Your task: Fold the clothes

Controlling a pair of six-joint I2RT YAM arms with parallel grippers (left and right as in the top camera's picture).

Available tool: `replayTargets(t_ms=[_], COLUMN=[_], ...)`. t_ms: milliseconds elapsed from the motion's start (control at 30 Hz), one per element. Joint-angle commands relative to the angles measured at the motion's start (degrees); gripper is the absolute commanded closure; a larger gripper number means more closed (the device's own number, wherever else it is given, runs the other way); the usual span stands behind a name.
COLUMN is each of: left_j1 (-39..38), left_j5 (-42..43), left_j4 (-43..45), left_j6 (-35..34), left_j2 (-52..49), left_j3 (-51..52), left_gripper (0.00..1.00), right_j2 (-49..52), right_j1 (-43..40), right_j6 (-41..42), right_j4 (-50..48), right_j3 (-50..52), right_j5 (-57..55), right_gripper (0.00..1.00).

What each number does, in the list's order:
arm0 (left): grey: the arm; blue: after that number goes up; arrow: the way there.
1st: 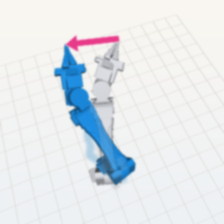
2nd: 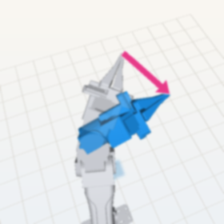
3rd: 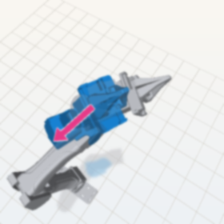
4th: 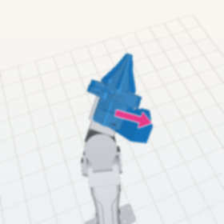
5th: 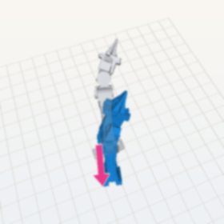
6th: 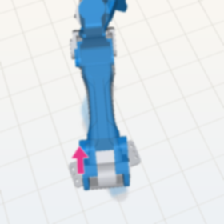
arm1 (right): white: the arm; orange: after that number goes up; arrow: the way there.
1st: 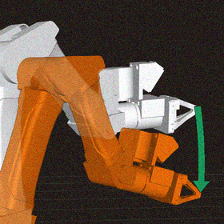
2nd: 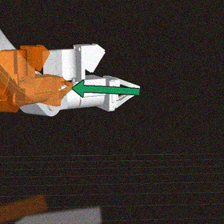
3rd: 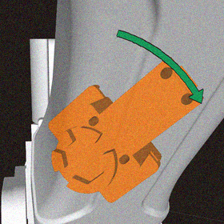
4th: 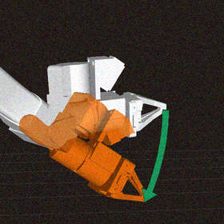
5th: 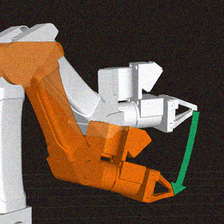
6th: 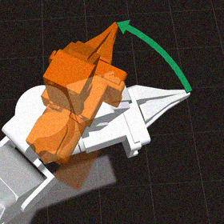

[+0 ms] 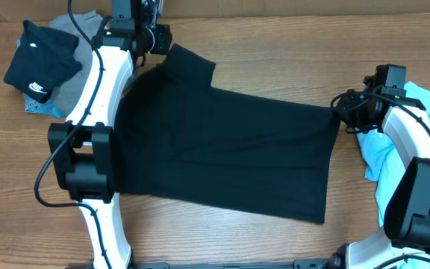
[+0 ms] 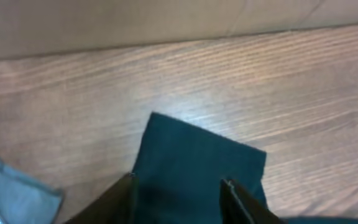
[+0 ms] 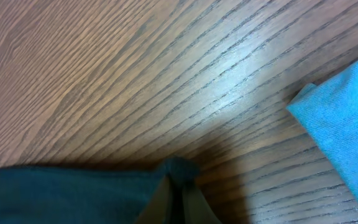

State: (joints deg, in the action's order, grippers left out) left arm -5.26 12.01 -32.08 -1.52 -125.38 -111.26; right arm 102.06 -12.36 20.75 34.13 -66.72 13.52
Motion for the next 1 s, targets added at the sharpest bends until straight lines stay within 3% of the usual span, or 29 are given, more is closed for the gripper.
replayTargets(t_ms=[0, 400, 833, 900, 967], left_j1=[-0.98, -1.66, -1.86, -1.86, -1.86], left_j5=[1.14, -3.43, -3.23, -2.47, -1.22], left_j4=[2.69, 16.22, 15.39, 15.21, 15.21], left_j6=[1.40, 1.95, 1.68, 1.68, 1.66], left_j2=[-5.20, -16.61, -21.22, -21.40, -21.40], left_j3=[-0.39, -0.39, -0.39, -0.37, -0.39], left_gripper=[0.50, 0.49, 0.45, 0.56, 0.76], right_j2=[-0.92, -0.92, -0.92, -0.92, -0.92], right_j1=[-0.09, -0.02, -0.02, -0.02, -0.02], right_j6=[-0.20, -0.24, -0.24, -0.24, -0.24], right_j4=[-0.24, 0.59, 0.74, 0.72, 0.74], right_j3=[0.11, 0.11, 0.11, 0.11, 0.11], right_j5=[-0.35, -0.39, -0.39, -0.39, -0.39], right_gripper=[0.95, 0.95, 0.95, 0.95, 0.95])
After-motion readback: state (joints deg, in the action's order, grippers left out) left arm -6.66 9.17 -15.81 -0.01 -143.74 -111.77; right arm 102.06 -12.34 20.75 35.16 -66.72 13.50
